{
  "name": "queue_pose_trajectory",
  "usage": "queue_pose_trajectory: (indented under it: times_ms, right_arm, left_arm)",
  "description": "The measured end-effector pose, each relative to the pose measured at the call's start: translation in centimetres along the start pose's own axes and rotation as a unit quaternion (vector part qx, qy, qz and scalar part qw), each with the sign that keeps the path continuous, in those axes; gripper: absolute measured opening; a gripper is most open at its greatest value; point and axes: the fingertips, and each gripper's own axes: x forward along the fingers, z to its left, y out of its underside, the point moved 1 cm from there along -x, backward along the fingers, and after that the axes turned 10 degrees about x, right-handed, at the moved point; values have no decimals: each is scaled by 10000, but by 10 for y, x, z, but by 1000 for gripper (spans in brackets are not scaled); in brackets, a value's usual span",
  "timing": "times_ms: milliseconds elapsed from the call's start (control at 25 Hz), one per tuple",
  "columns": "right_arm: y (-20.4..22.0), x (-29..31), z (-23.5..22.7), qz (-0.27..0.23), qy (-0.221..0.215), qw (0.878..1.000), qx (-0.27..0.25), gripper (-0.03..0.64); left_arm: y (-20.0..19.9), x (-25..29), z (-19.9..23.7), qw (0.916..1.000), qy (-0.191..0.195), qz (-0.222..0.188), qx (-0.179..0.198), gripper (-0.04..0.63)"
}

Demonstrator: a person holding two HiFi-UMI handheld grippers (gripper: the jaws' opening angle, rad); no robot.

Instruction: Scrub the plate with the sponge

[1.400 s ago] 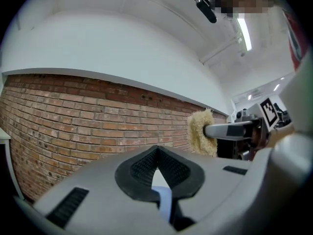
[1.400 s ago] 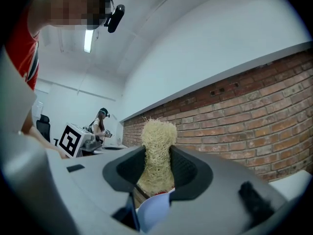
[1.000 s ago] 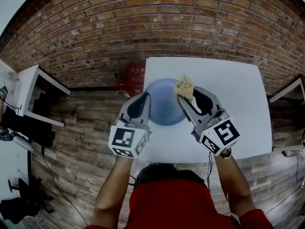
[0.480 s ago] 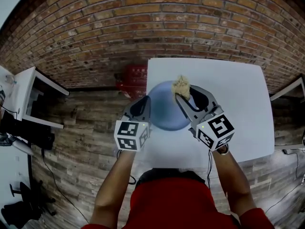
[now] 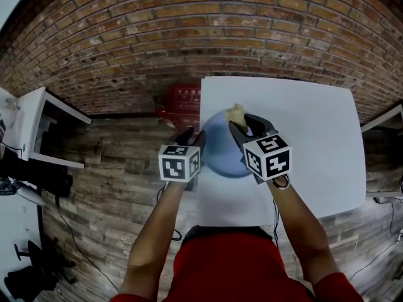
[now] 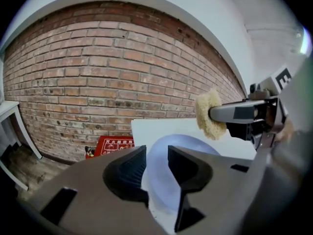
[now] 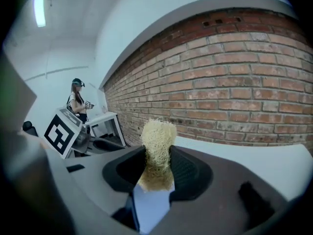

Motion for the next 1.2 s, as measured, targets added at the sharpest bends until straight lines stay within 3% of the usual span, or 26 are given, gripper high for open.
queue_pose_trajectory:
  times_ms: [200, 440, 800, 1040, 1200]
  right_arm:
    - [33, 42, -6, 884, 194, 9953, 344, 152]
    - [60, 77, -8, 1508, 364, 9861, 594, 152]
    - [81, 105, -11, 1840, 489, 9790, 725, 152]
    - [79, 111, -16, 1859, 532, 9783, 744, 153]
    - [78, 107, -29, 1809, 627, 9781, 817, 153]
  left_arm:
    - [31, 24, 5, 9979, 190, 625, -24, 179]
    - [53, 41, 4, 9932, 530, 1020, -195, 202]
    - [69, 52, -1, 9892, 674, 1280, -241, 171]
    - [73, 57, -3, 9891, 556, 1352, -165, 80]
    - [73, 57, -2, 9899, 491, 1302, -268, 74]
